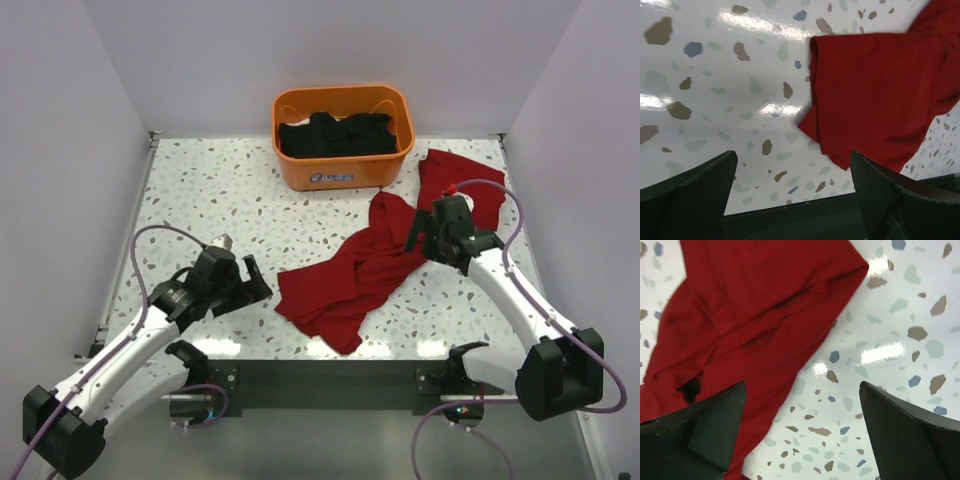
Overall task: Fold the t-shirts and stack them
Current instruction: Move the tshirt to the center of the board, then flatten the tshirt out
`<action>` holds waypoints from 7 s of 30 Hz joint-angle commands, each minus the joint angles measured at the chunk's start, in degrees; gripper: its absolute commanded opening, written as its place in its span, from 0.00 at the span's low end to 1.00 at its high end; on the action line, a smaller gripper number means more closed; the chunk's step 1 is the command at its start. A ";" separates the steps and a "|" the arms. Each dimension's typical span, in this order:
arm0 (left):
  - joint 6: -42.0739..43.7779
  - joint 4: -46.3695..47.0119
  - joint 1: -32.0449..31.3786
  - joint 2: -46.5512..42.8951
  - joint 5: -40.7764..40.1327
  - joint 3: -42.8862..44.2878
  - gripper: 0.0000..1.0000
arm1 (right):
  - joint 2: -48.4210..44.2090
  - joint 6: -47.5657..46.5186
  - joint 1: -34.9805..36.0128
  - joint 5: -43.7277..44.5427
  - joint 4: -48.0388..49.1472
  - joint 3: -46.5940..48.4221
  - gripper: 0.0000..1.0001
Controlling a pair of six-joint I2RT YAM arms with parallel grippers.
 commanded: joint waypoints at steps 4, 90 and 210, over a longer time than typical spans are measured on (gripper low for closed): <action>-3.98 18.29 -6.92 6.11 11.74 -4.77 1.00 | 1.28 -4.35 2.26 -0.34 2.76 3.96 0.99; 0.40 10.31 -1.05 17.21 -3.75 8.15 0.00 | 33.37 -12.96 8.95 12.13 3.99 19.87 0.47; 19.64 -7.89 2.02 8.42 -43.11 81.11 0.00 | -11.28 -31.07 13.78 36.29 -15.00 70.24 0.00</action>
